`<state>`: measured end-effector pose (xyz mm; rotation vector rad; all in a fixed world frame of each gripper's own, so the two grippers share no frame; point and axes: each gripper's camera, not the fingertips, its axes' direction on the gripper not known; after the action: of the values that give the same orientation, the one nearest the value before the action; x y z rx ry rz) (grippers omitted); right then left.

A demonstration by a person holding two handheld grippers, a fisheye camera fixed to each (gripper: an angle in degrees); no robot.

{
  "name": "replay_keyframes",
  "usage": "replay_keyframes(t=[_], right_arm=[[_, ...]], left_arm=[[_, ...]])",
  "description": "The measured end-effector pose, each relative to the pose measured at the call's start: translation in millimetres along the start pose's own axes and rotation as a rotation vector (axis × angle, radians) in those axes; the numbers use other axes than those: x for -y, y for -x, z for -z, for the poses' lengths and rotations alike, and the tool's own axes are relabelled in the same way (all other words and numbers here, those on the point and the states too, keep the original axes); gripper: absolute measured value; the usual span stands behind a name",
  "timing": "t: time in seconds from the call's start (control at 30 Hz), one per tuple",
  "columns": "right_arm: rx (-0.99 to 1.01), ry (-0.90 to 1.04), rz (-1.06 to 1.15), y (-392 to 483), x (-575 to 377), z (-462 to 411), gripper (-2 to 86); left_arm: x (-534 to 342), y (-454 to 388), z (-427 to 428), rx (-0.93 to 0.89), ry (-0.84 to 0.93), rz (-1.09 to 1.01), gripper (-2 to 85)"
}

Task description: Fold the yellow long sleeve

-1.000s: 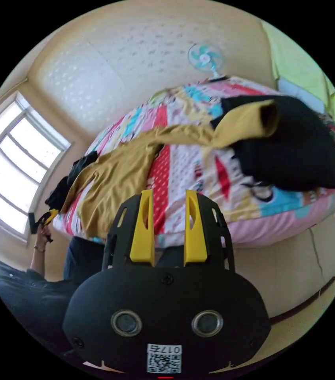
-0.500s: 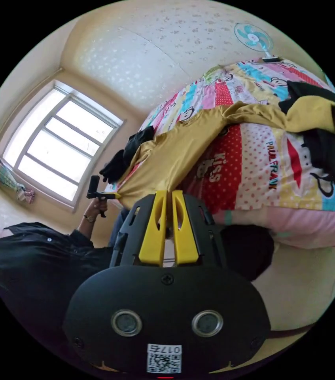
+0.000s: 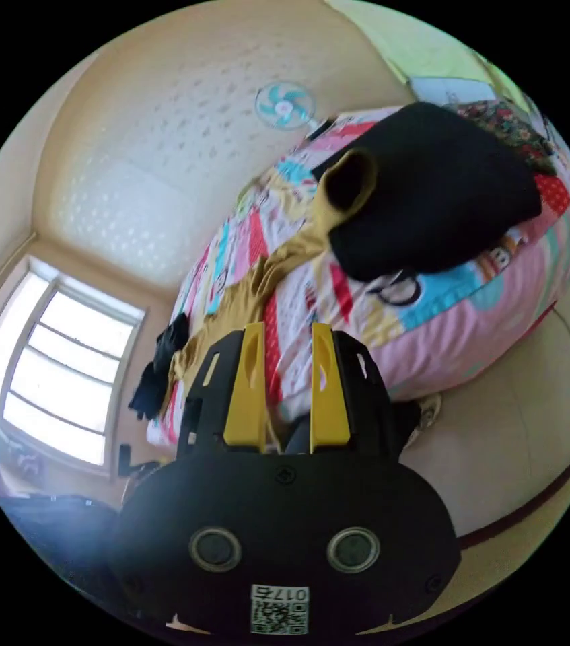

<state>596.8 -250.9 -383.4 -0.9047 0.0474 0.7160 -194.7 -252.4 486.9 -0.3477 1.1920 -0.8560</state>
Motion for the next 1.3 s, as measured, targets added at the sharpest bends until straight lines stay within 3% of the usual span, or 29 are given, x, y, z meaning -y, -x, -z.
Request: replay_keyframes(t=[0.1,0.27,0.3,0.5,0.6,0.7,0.77,0.87,1.07,1.2,1.3], right_arm=[[-0.142,-0.081,0.014,-9.5,47.6,-4.1,11.0],[-0.077,-0.07,0.04,-2.6,84.6,-25.8,8.8],[-0.063,-0.103,0.1,8.2,83.2,-21.6,5.3],[-0.106,-0.368,0.217,44.6,111.2,63.4,3.5],[-0.3,-0.37,0.062,22.3,143.1,89.1,3.2],[-0.438,-0.116,-0.244,-45.3,166.5,61.9,3.1],[-0.345,-0.127,-0.305,-55.2,156.9,56.6,3.1],[-0.166,-0.282,-0.196,6.2,137.0,54.6,3.2],[0.145,-0.242,0.201,232.5,91.4,-56.9,3.9],[0.27,0.007,0.39,338.1,15.6,-196.1,6.1],[0.306,0.19,0.4,343.8,-60.6,-268.9,7.9]], left_arm=[[7.8,-13.6,2.6,0.044,0.017,-0.001,8.2],[10.6,-25.8,-6.0,-0.007,0.014,0.028,8.3],[9.8,-27.5,-7.6,-0.007,0.011,0.033,8.2],[5.4,-32.1,-7.1,0.026,0.037,0.04,8.1],[-1.1,-33.8,-1.2,0.045,0.006,0.037,8.1],[-9.7,-27.7,-4.1,0.007,-0.001,0.051,8.0],[-17.2,-23.7,-6.0,-0.025,-0.006,0.058,8.0],[-32.5,-15.4,-2.4,-0.045,-0.05,0.08,8.4],[-48.5,5.9,20.7,-0.062,-0.193,0.139,10.0],[-43.0,16.8,47.3,0.017,-0.317,0.154,10.9],[-36.3,37.3,69.9,0.072,-0.406,0.196,11.2]])
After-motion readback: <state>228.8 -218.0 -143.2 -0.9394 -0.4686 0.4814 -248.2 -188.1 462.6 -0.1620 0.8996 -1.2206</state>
